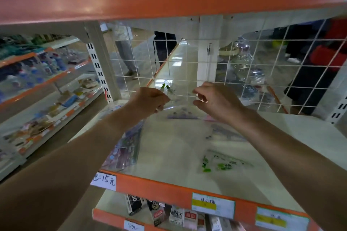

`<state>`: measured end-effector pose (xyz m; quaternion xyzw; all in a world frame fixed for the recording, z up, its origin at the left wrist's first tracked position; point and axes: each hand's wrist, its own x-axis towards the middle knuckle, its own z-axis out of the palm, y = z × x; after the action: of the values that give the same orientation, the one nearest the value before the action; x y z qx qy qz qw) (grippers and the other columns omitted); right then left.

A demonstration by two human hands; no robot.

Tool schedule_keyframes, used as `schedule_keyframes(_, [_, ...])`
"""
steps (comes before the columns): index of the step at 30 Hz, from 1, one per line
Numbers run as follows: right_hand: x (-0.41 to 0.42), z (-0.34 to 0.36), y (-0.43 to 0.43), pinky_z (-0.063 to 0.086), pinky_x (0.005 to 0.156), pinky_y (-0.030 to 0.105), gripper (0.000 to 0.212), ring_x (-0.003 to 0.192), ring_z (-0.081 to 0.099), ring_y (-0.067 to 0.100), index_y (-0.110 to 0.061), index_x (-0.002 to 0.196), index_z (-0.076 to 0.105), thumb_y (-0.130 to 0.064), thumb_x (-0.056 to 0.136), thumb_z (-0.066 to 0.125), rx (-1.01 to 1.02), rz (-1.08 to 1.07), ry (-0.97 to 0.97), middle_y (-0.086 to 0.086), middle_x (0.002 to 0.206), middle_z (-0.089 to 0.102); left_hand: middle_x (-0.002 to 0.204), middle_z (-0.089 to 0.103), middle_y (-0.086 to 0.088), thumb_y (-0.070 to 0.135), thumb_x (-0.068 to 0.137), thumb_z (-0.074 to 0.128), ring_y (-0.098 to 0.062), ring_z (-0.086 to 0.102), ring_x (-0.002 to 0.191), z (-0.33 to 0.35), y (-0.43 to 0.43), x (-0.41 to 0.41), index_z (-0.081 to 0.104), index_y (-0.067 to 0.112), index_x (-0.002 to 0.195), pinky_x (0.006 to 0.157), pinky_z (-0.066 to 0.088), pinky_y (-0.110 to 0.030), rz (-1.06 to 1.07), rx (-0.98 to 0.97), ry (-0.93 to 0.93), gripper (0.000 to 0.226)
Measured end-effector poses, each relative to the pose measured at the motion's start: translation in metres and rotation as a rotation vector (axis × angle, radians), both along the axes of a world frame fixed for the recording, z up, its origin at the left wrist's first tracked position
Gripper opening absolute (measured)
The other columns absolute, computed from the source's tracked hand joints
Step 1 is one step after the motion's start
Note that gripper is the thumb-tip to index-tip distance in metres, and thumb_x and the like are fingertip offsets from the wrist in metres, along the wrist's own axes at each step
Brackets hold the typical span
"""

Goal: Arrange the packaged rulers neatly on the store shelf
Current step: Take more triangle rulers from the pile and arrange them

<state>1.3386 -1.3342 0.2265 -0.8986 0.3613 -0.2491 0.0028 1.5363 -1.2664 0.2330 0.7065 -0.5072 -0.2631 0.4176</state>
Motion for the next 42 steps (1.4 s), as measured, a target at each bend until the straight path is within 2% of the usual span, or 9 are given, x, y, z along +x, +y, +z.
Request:
schedule_keyframes(7, [0.012, -0.015, -0.015, 0.04, 0.074, 0.027, 0.027, 0.096, 0.059, 0.018, -0.021, 0.114, 0.066, -0.032, 0.091, 0.057, 0.054, -0.037, 0.072, -0.003, 0.106, 0.063, 0.06, 0.059, -0.009, 0.016, 0.086, 0.062, -0.017, 0.047, 0.05, -0.012, -0.014, 0.014, 0.069, 0.005, 0.07, 0.048, 0.038, -0.019, 0.054, 0.068, -0.067, 0.021])
schedule_keyframes(13, [0.025, -0.026, -0.029, 0.032, 0.064, 0.028, 0.032, 0.076, 0.052, 0.025, -0.019, 0.056, 0.041, -0.022, 0.086, 0.052, 0.203, -0.177, 0.247, -0.003, 0.066, 0.046, 0.068, 0.055, -0.014, 0.011, 0.089, 0.058, -0.02, 0.048, 0.058, -0.018, -0.015, 0.031, 0.07, 0.002, 0.081, 0.058, 0.038, -0.024, 0.118, 0.0, -0.151, 0.017])
schedule_keyframes(18, [0.039, -0.036, -0.033, 0.024, 0.051, 0.023, 0.035, 0.073, 0.044, 0.022, -0.014, 0.059, 0.034, -0.016, 0.087, 0.054, 0.327, -0.223, 0.336, -0.001, 0.065, 0.037, 0.066, 0.059, -0.011, 0.01, 0.09, 0.058, -0.02, 0.052, 0.06, -0.016, -0.008, 0.031, 0.066, 0.02, 0.069, 0.055, 0.042, -0.021, 0.086, 0.004, -0.122, 0.024])
schedule_keyframes(21, [0.045, -0.038, -0.033, 0.035, 0.067, 0.027, 0.011, 0.079, 0.049, 0.023, -0.008, 0.082, 0.057, -0.018, 0.088, 0.057, 0.341, -0.268, 0.338, 0.006, 0.082, 0.052, 0.067, 0.06, -0.012, 0.007, 0.089, 0.058, -0.021, 0.052, 0.058, -0.017, -0.006, 0.031, 0.068, 0.017, 0.071, 0.056, 0.043, -0.021, 0.082, -0.002, -0.107, 0.022])
schedule_keyframes(24, [0.047, -0.04, -0.033, 0.037, 0.072, 0.028, 0.02, 0.093, 0.057, 0.028, -0.004, 0.101, 0.062, -0.019, 0.089, 0.058, 0.342, -0.301, 0.347, 0.008, 0.088, 0.052, 0.065, 0.061, -0.008, 0.007, 0.089, 0.058, -0.015, 0.051, 0.053, -0.017, -0.006, 0.032, 0.071, 0.013, 0.085, 0.047, 0.043, -0.016, 0.102, 0.003, -0.074, 0.016])
schedule_keyframes(29, [0.045, -0.044, -0.032, 0.04, 0.079, 0.032, 0.011, 0.092, 0.055, 0.028, -0.009, 0.095, 0.058, -0.018, 0.088, 0.058, 0.351, -0.323, 0.367, 0.011, 0.099, 0.061, 0.066, 0.062, -0.006, 0.002, 0.089, 0.054, -0.017, 0.055, 0.058, -0.02, -0.008, 0.033, 0.072, 0.009, 0.095, 0.054, 0.047, -0.022, 0.111, 0.01, -0.045, 0.02])
schedule_keyframes(34, [0.042, -0.042, -0.03, 0.041, 0.078, 0.033, 0.016, 0.079, 0.045, 0.023, -0.007, 0.089, 0.06, -0.023, 0.088, 0.056, 0.318, -0.283, 0.348, 0.004, 0.079, 0.047, 0.07, 0.062, -0.002, -0.009, 0.087, 0.045, -0.011, 0.056, 0.056, -0.021, -0.007, 0.026, 0.068, 0.015, 0.08, 0.04, 0.043, -0.013, 0.086, 0.04, -0.043, 0.035])
schedule_keyframes(37, [0.039, -0.037, -0.025, 0.038, 0.065, 0.03, 0.031, 0.067, 0.048, 0.022, -0.009, 0.06, 0.052, -0.024, 0.088, 0.053, 0.415, -0.22, 0.123, 0.007, 0.06, 0.046, 0.074, 0.064, -0.004, -0.01, 0.087, 0.045, -0.007, 0.059, 0.051, -0.021, -0.007, 0.018, 0.062, 0.021, 0.077, 0.052, 0.048, -0.024, 0.09, 0.043, 0.033, 0.037])
schedule_keyframes(42, [0.028, -0.019, 0.0, 0.054, 0.069, 0.028, 0.025, 0.072, 0.065, 0.014, -0.001, 0.101, 0.068, -0.022, 0.091, 0.06, 0.96, -0.037, -0.496, 0.012, 0.084, 0.07, 0.075, 0.066, -0.008, -0.01, 0.083, 0.06, -0.018, 0.061, 0.056, -0.02, -0.002, -0.018, 0.049, 0.015, 0.087, 0.061, 0.056, -0.033, 0.027, 0.063, 0.232, 0.028])
